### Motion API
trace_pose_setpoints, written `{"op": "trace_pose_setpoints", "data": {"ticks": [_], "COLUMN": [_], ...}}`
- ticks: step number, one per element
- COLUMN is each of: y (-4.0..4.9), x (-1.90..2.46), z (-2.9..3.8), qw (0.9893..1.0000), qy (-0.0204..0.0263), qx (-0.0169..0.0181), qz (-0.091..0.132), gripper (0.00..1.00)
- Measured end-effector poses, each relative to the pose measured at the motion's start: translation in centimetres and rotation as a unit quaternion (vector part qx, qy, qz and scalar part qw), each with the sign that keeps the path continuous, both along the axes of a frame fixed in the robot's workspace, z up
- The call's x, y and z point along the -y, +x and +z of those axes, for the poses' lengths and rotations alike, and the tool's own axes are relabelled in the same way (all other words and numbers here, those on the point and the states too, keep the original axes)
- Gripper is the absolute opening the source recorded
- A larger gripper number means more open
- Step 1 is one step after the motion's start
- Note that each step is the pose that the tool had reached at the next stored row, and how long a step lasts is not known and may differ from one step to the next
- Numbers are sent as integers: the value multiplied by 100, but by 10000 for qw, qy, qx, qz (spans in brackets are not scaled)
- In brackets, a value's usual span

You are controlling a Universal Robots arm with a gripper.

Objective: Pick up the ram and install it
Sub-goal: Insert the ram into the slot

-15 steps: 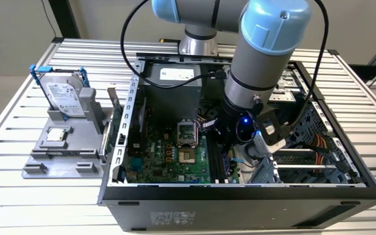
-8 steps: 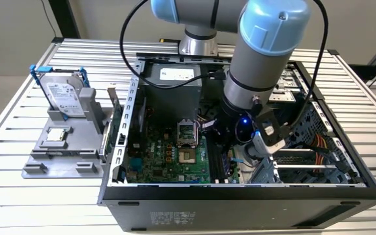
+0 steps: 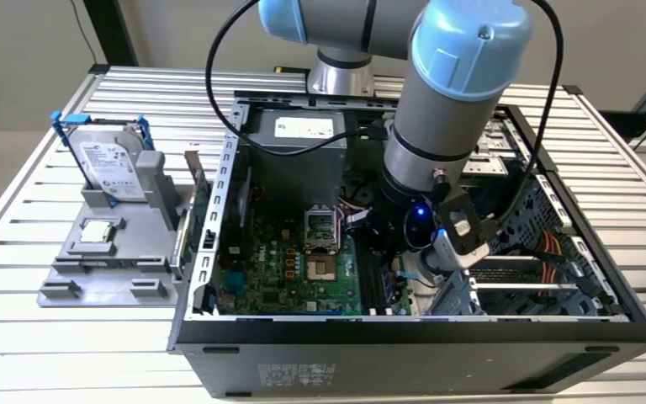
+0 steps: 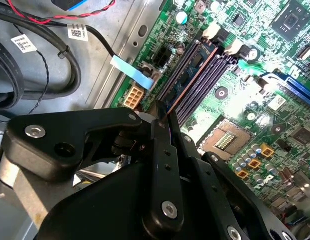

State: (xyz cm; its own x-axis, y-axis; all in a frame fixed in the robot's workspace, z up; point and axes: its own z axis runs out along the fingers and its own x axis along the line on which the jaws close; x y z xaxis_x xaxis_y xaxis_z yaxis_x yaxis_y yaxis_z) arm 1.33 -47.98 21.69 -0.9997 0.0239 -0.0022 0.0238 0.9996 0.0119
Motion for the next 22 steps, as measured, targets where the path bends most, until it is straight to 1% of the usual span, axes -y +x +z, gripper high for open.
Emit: {"op": "trace_pose_setpoints", "data": {"ticks": [5,6,22], "y": [0,0,1], "x": [0,0,1], "z": [-1,-1,-1], "qw": [10000,10000,10000], "qy": [0,0,0], "qx": [0,0,0], "qz": [0,0,0], "gripper": [0,100,100]}}
